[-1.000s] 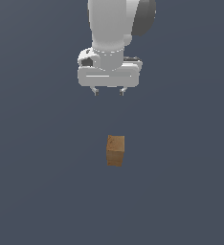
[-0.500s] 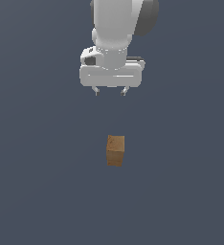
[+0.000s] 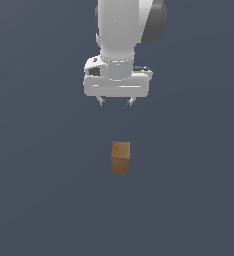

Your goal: Pick up the object and move it to a goal position.

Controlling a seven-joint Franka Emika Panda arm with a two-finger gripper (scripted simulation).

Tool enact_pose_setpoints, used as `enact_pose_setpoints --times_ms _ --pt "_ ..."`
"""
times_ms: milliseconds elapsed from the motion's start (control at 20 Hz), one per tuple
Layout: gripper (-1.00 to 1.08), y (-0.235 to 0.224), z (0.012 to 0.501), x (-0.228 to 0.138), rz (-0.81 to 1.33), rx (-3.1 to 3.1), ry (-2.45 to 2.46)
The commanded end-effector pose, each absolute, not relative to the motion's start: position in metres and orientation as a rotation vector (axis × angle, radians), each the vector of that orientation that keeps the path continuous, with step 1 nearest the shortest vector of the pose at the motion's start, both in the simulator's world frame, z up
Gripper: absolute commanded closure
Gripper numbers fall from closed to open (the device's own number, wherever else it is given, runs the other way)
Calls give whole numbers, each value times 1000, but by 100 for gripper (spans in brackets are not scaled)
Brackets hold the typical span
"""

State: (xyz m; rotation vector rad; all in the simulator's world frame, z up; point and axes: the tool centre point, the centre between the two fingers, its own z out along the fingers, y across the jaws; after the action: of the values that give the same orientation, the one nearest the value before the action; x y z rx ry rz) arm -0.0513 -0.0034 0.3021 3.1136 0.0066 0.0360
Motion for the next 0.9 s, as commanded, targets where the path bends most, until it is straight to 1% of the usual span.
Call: enact_pose_setpoints --times_ms 0,550,850 --pt "-92 -2 295 -41 33 3116 -4" --pt "-92 7 241 21 14 3130 -80" --pt "-92 11 212 44 6 3135 -114"
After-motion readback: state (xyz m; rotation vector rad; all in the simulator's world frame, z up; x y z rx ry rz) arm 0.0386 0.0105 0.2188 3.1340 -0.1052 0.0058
